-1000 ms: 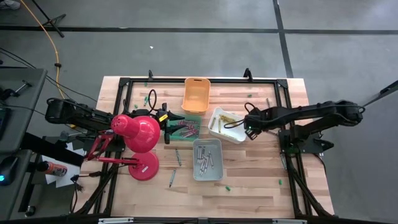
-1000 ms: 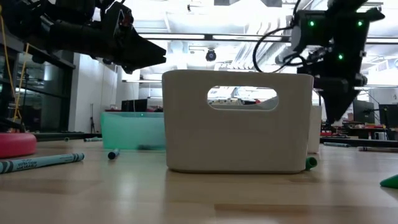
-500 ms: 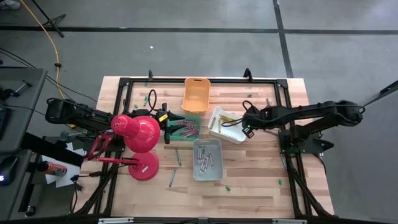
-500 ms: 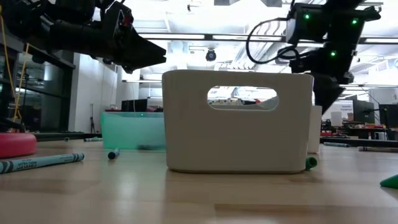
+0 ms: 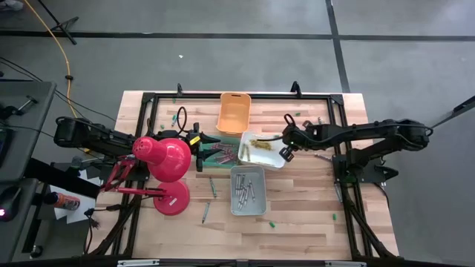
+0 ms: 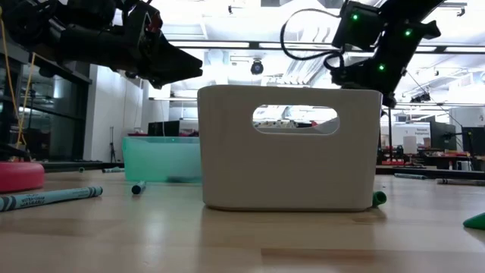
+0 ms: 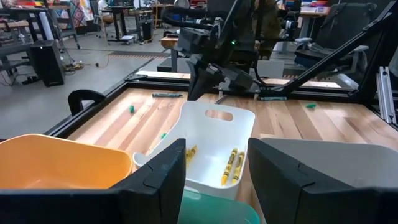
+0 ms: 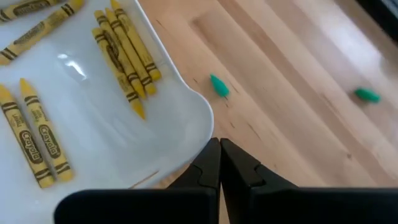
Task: Sort crayons
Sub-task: Put the white crayon into the gray bin
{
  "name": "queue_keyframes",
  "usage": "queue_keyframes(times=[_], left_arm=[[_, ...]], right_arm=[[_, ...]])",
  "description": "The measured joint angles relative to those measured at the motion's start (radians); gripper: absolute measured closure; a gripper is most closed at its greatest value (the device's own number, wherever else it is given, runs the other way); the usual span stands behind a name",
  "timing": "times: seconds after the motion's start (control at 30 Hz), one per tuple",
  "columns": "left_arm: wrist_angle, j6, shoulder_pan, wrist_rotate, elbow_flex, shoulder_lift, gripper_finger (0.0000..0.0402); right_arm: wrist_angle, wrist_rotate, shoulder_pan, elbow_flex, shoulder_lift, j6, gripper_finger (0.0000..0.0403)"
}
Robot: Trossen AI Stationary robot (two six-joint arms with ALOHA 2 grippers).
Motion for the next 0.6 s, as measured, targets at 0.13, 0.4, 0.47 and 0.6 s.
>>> queue_keyframes(times=[0.13, 0.4, 0.47, 0.6], left_arm=[[0.001, 0.001, 0.0, -0.002, 0.0, 0.0, 0.0241], [0.0, 0.001, 0.0, -0.002, 0.0, 0.0, 0.0241], [0.0, 0.001, 0.0, -0.003, 0.0, 0.0, 0.0241], [0.0, 0.001, 0.0, -0.005, 0.0, 0.0, 0.0241]], right_arm=[[0.043, 0.024, 0.0, 0.0, 0.0, -0.048, 0.0402], [-0.186, -0.001, 0.007, 0.0, -0.04, 0.008, 0.0403], [-0.314, -0.007, 0.025, 0.0, -0.057, 0.075, 0.0403], [-0.498, -0.065, 0.068, -0.018, -0.072, 0.21, 0.0402]])
